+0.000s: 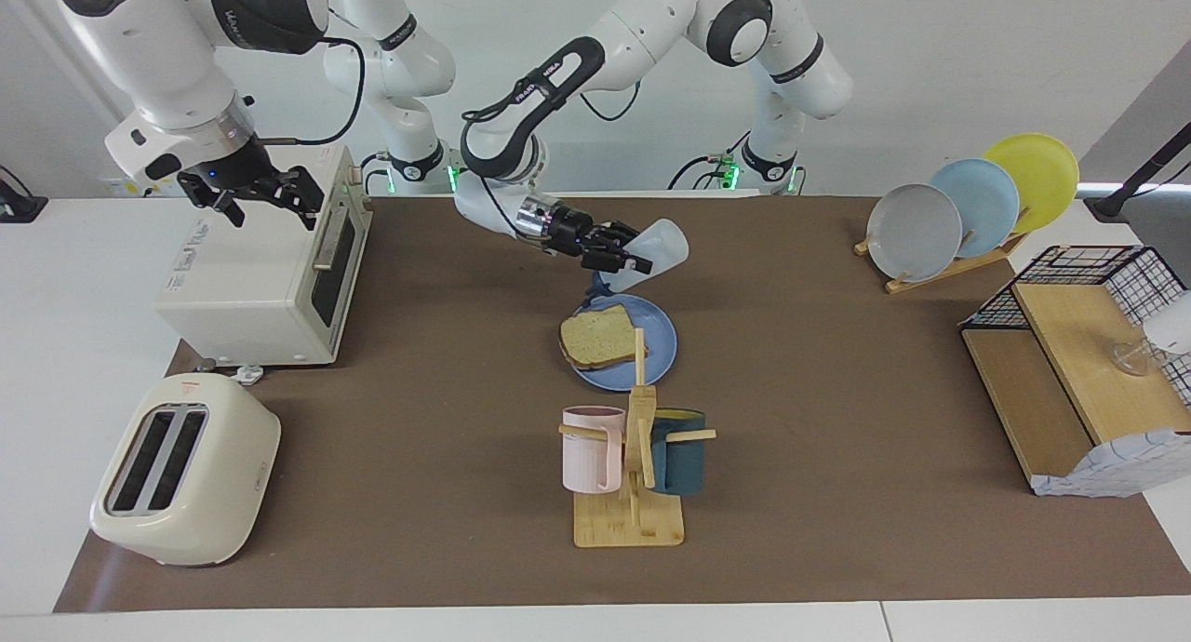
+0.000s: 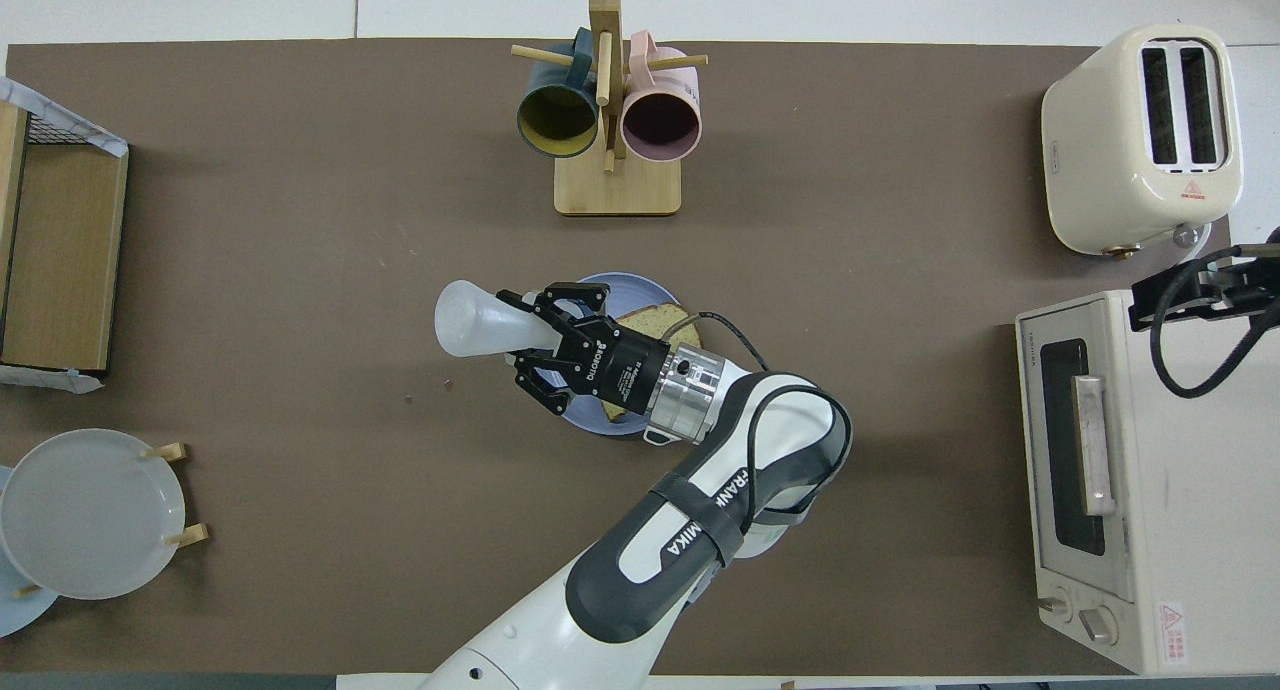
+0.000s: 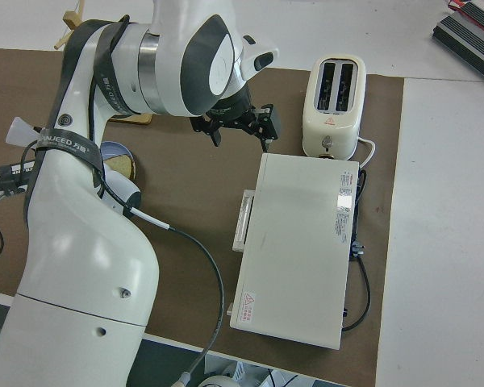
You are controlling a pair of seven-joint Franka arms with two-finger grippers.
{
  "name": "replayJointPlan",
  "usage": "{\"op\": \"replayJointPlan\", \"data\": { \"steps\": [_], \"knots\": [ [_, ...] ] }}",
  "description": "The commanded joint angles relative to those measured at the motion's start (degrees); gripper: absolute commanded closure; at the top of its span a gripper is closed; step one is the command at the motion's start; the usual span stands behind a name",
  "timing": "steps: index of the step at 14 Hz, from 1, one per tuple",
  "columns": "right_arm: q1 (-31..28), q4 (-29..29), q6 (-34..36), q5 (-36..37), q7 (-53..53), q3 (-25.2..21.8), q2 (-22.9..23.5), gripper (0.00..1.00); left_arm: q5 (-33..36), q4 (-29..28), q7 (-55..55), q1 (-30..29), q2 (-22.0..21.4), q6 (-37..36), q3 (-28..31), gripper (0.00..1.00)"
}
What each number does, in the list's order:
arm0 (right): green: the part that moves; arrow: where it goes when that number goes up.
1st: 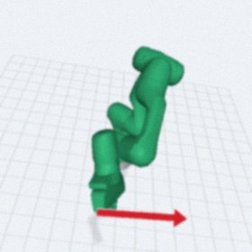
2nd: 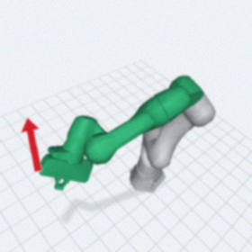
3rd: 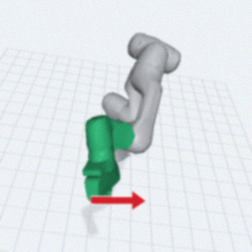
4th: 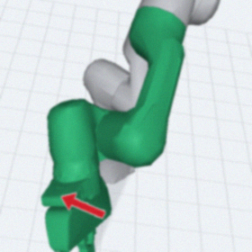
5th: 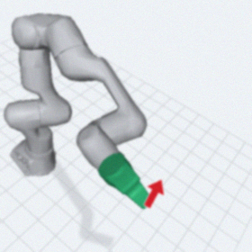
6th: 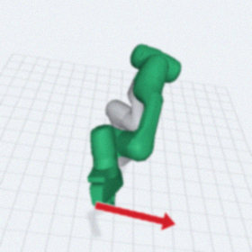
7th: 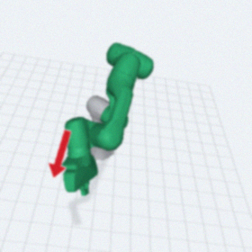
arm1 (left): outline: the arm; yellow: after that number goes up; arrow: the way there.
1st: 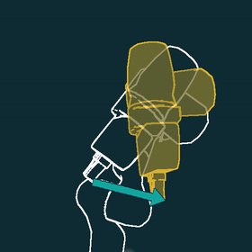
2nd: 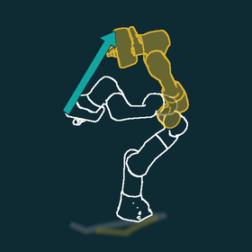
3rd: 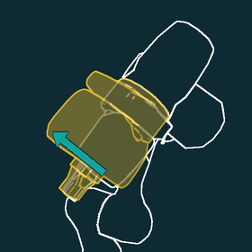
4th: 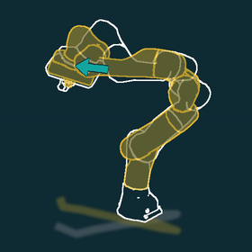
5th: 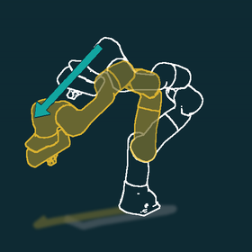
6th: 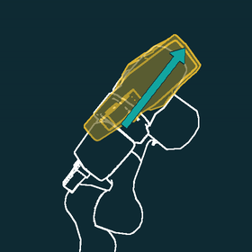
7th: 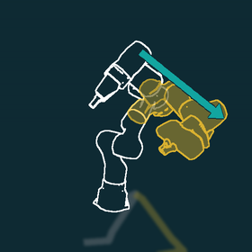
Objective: Put bread on plate and add seasoning
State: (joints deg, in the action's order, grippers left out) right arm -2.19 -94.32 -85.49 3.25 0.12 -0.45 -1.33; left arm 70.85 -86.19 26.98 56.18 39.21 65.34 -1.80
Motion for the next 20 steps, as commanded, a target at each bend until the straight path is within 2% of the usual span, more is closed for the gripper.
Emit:
{"op": "replayJointPlan", "data": {
  "steps": [1,4,9,12,16,20],
  "knots": [
    [-0.80,-0.07,0.15,-0.35,1.02,0.54,-0.34,0.00,0.26,-1.08,0.62,1.13,-0.88,-0.03,-0.31,1.00],
    [-0.80,-0.07,0.15,-0.35,1.02,0.54,-0.34,0.00,-3.17,-3.62,0.53,1.04,-8.33,2.42,-0.40,1.00],
    [-0.80,-0.07,0.15,-0.35,1.02,0.54,-0.34,0.00,-8.00,-4.25,-0.87,-0.54,-13.71,4.53,-0.31,1.00],
    [-0.80,-0.07,0.15,-0.35,1.02,0.54,-0.34,0.00,-13.26,-4.16,-6.84,-2.47,-15.99,6.11,-0.23,1.00],
    [-0.80,-0.07,0.15,-0.35,1.02,0.54,-0.34,0.00,-21.44,-4.42,-7.03,-8.44,-24.42,11.82,-0.31,1.00],
    [-0.80,-0.07,0.15,-0.35,1.02,0.54,-0.34,0.00,-27.51,-4.42,-7.38,-14.76,-28.39,16.39,-0.31,1.00]
  ]
}}
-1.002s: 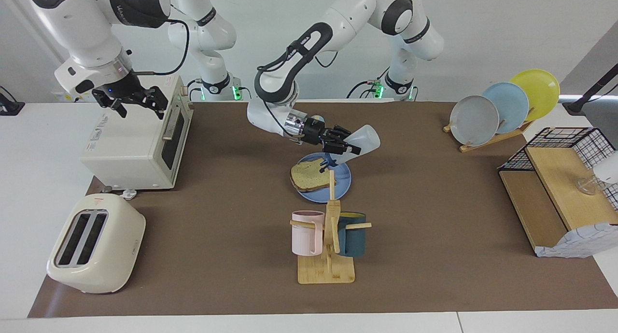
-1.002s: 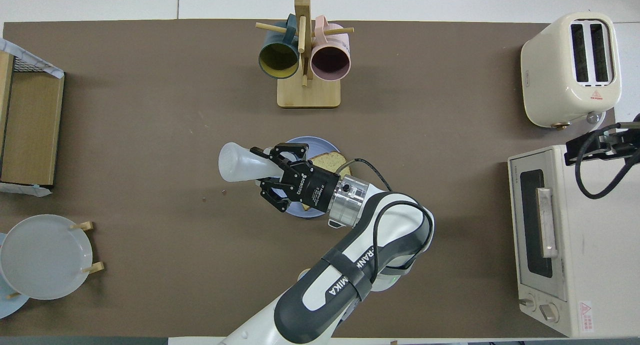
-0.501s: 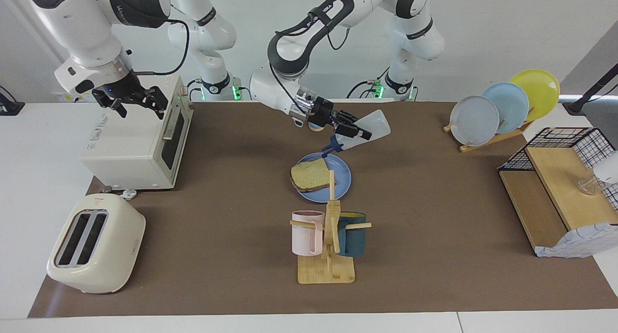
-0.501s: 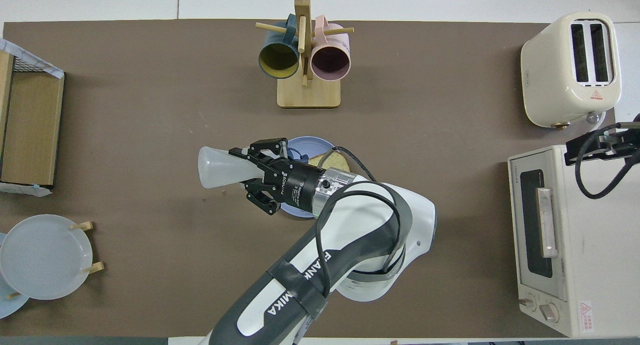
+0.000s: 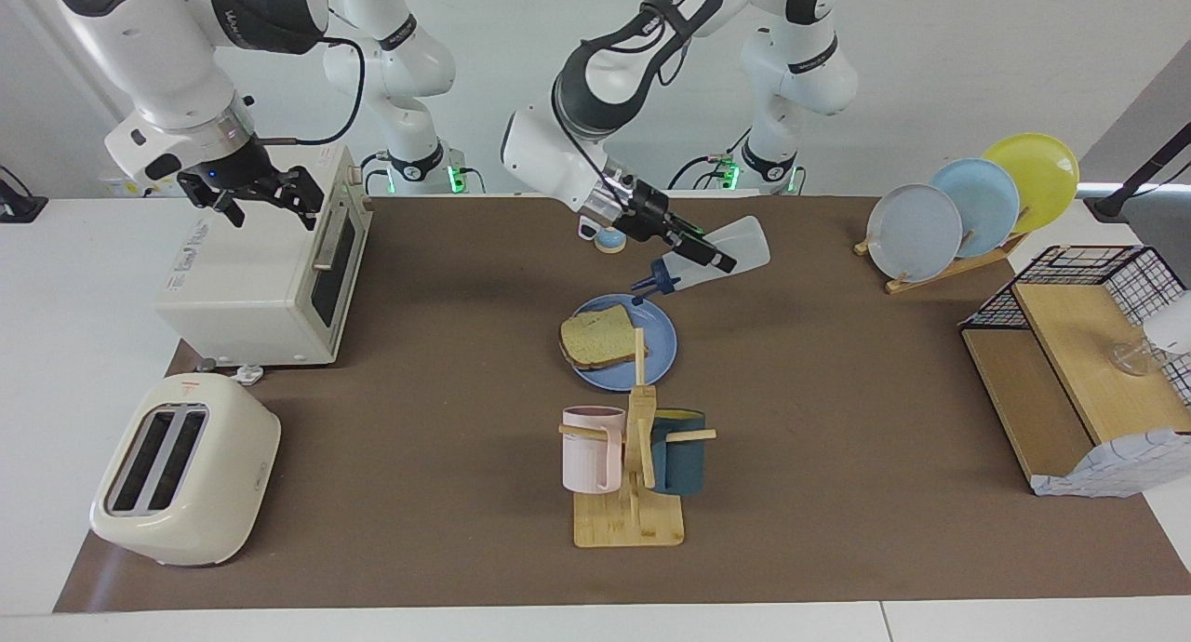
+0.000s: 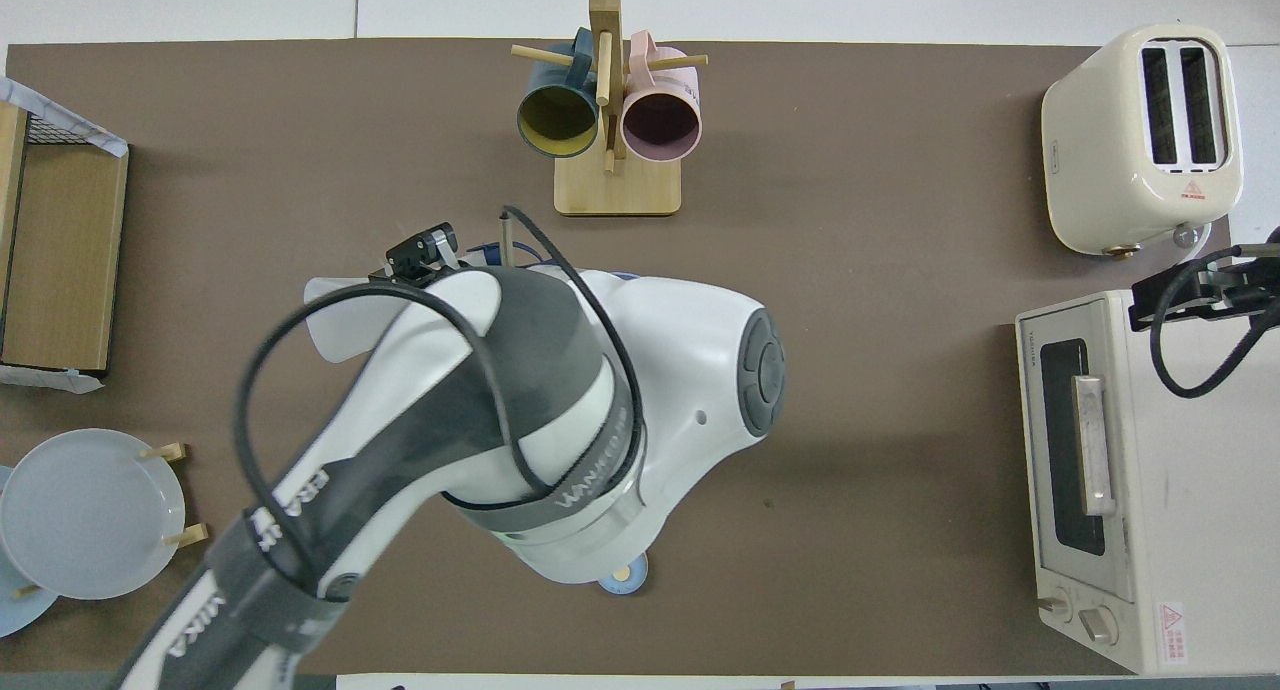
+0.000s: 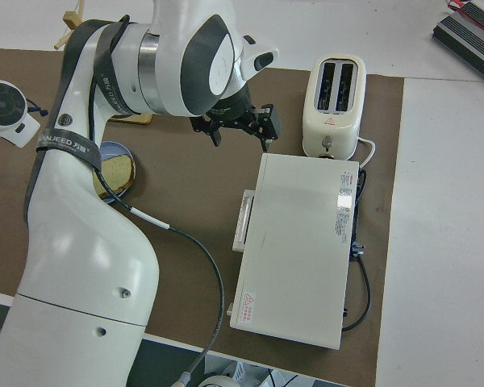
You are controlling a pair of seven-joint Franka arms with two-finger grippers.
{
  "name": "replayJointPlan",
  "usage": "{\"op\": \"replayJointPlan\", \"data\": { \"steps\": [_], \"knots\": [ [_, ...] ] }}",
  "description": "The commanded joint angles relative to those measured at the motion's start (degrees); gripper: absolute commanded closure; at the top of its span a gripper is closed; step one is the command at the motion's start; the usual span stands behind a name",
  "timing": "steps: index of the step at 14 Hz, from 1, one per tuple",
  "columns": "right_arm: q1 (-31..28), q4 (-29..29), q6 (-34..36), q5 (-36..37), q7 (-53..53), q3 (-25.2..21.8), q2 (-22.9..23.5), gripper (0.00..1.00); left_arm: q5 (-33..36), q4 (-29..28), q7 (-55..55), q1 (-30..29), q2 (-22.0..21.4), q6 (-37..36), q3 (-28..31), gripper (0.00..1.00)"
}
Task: Put bread on plate and add seasoning
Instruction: 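Carry the bottle back toward its starting spot with the left gripper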
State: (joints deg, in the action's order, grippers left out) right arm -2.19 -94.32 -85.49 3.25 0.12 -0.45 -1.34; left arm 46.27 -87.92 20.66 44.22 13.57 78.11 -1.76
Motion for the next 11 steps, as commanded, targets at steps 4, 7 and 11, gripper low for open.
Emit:
{"op": "replayJointPlan", "data": {
  "steps": [4,7,11],
  "knots": [
    [-0.80,-0.07,0.15,-0.35,1.02,0.54,-0.33,0.00,-12.05,-2.78,-1.24,-9.84,-5.74,9.67,-0.35,1.00],
    [-0.80,-0.07,0.15,-0.35,1.02,0.54,-0.33,0.00,-19.62,-4.79,-1.24,-15.82,-8.47,16.34,-0.35,1.00],
    [-0.80,-0.07,0.15,-0.35,1.02,0.54,-0.33,0.00,-26.21,-13.74,-3.42,-21.62,-13.47,28.37,-0.26,1.00]
  ]
}}
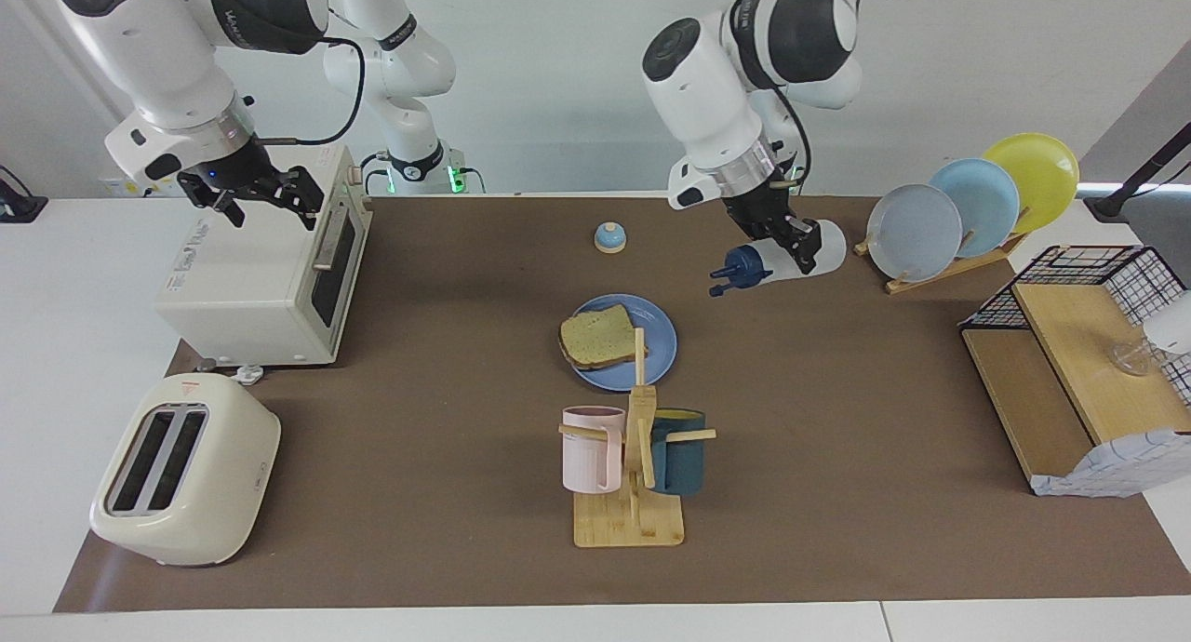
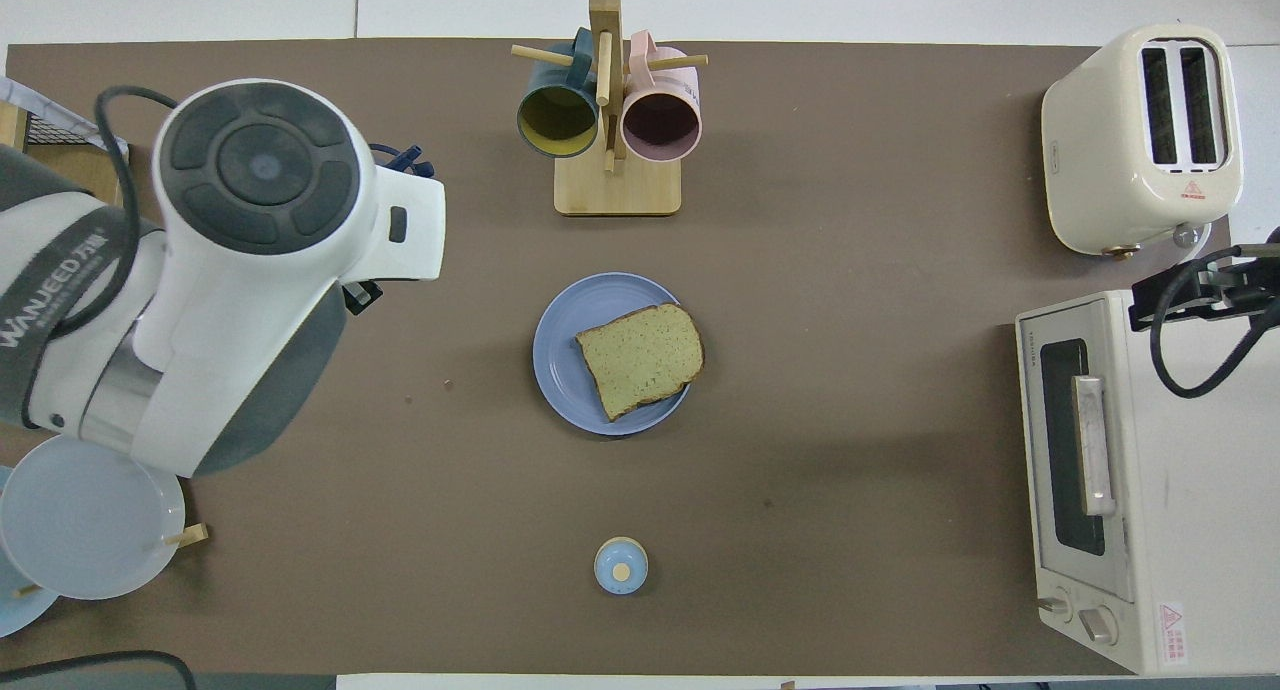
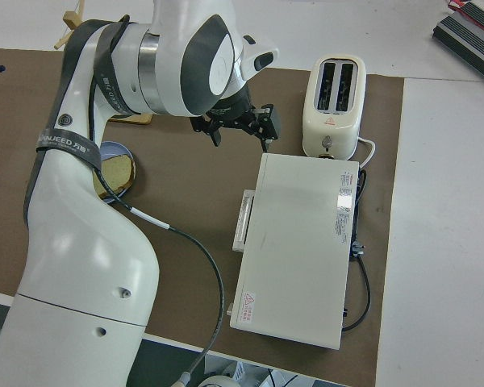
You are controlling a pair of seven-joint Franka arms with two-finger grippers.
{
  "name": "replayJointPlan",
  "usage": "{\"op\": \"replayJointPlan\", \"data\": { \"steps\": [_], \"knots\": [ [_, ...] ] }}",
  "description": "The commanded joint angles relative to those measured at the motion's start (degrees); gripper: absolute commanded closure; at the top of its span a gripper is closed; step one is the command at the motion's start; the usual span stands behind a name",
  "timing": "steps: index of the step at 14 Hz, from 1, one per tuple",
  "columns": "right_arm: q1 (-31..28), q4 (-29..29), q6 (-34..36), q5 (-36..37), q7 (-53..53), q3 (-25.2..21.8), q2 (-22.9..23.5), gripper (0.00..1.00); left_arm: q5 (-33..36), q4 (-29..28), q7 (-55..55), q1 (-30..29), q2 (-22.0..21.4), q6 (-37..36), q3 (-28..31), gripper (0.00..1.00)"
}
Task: Put bread on plate and add seasoning
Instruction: 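Carry the bottle back toward its starting spot with the left gripper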
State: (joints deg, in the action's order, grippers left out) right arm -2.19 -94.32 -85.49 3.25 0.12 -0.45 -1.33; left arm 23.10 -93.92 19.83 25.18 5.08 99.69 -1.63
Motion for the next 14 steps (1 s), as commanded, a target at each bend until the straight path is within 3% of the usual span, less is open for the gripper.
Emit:
{"op": "replayJointPlan", "data": {
  "steps": [1,9,14],
  "knots": [
    [-0.80,-0.07,0.15,-0.35,1.02,0.54,-0.33,0.00,-4.36,-10.90,-4.96,-3.90,-6.56,10.92,-0.39,1.00],
    [-0.80,-0.07,0.15,-0.35,1.02,0.54,-0.33,0.00,-10.87,-27.43,-21.13,-9.79,-11.49,38.09,-0.39,1.00],
    [-0.80,-0.07,0.15,-0.35,1.02,0.54,-0.33,0.00,-12.46,-39.22,-32.65,-11.73,-14.48,59.98,-0.31,1.00]
  ]
}}
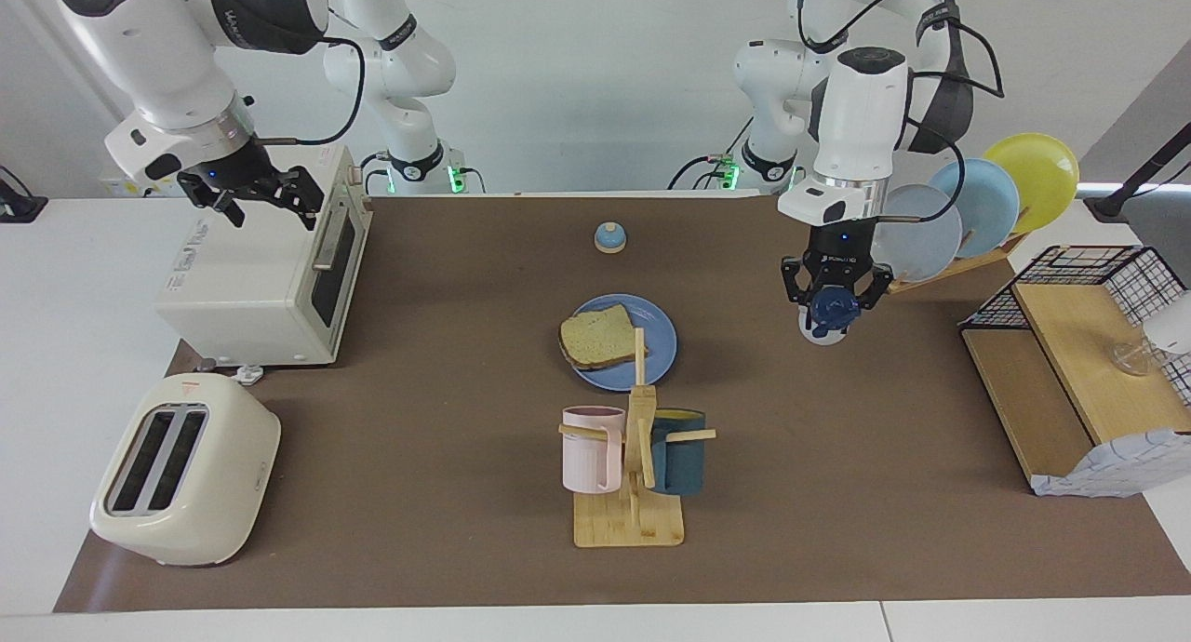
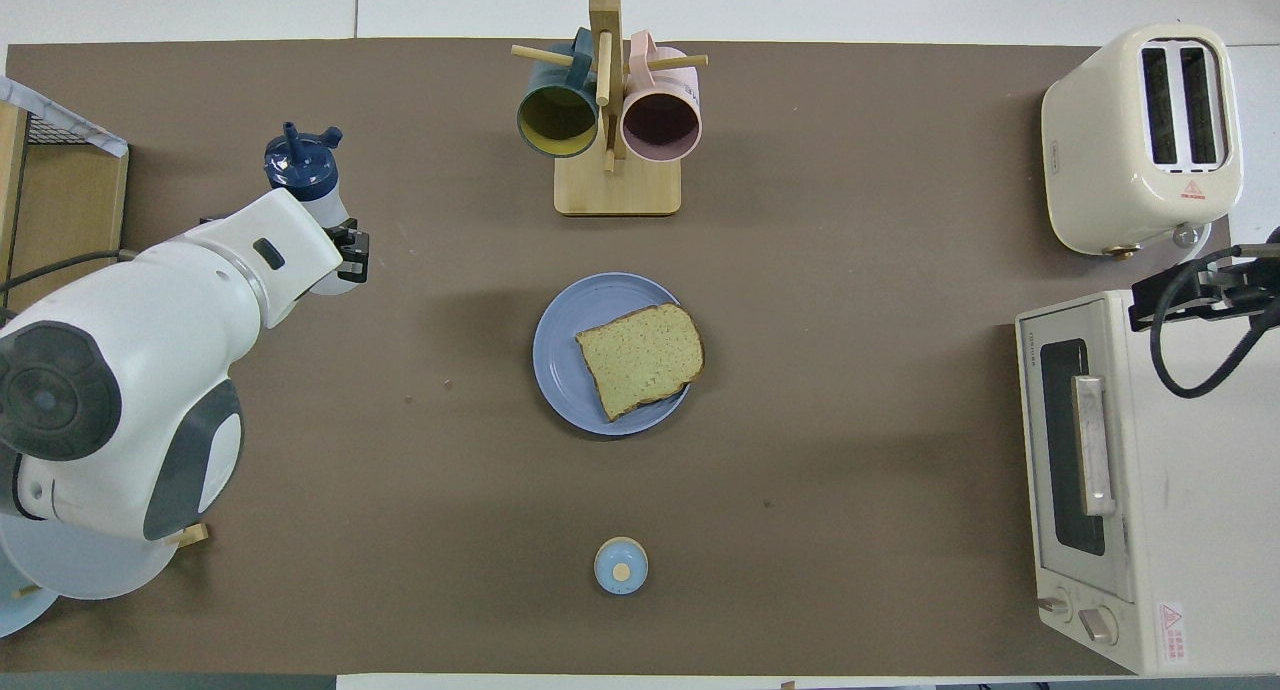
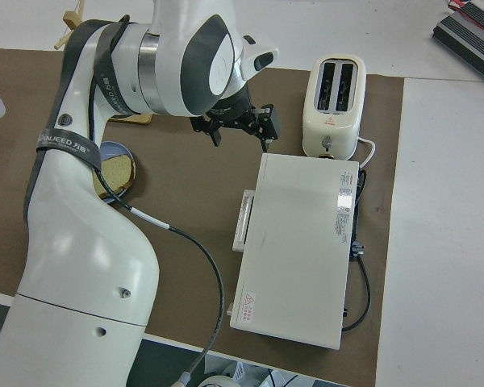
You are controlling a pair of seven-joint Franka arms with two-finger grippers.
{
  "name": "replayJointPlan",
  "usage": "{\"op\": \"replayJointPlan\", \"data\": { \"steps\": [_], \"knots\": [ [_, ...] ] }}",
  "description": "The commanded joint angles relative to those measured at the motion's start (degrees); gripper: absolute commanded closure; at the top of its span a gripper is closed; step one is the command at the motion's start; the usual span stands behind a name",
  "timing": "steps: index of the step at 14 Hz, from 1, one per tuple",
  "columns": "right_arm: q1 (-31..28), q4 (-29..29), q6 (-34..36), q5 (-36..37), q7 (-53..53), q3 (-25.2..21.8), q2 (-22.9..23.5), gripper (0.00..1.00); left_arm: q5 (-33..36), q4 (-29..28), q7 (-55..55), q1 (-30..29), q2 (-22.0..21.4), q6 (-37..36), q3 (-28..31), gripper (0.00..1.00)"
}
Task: Put bread on plate and add seasoning
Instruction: 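Lower the bottle upright onto the table and open the left gripper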
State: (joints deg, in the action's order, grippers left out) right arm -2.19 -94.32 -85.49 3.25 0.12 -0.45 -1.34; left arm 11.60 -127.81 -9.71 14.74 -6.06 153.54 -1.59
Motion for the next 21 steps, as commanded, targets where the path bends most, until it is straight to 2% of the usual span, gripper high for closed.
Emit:
{"op": "replayJointPlan", "data": {
  "steps": [1,5,10,12,14,18,21],
  "knots": [
    [-0.80,-0.07,0.15,-0.35,1.02,0.54,-0.33,0.00,-0.96,-6.13,-3.91,-1.38,-3.35,8.07,-0.34,1.00],
    [-0.80,-0.07,0.15,-0.35,1.02,0.54,-0.33,0.00,-2.71,-9.21,-4.27,-1.47,-2.65,15.63,-0.26,1.00],
    [-0.80,-0.07,0.15,-0.35,1.02,0.54,-0.33,0.00,-2.81,-13.07,-6.64,-1.55,1.57,28.12,-0.26,1.00],
    [-0.80,-0.07,0.15,-0.35,1.02,0.54,-0.33,0.00,-2.90,-14.56,-7.34,-1.55,4.37,37.05,-0.26,1.00],
    [-0.80,-0.07,0.15,-0.35,1.02,0.54,-0.33,0.00,-2.90,-16.50,-7.43,-1.64,9.28,46.72,-0.08,1.00],
    [-0.80,-0.07,0.15,-0.35,1.02,0.54,-0.33,0.00,-2.81,-16.51,-7.08,-1.73,10.27,47.20,0.01,1.00],
    [-0.80,-0.07,0.15,-0.35,1.02,0.54,-0.33,0.00,-2.20,-15.54,-6.73,-1.82,12.91,47.20,0.10,1.00]
  ]
}}
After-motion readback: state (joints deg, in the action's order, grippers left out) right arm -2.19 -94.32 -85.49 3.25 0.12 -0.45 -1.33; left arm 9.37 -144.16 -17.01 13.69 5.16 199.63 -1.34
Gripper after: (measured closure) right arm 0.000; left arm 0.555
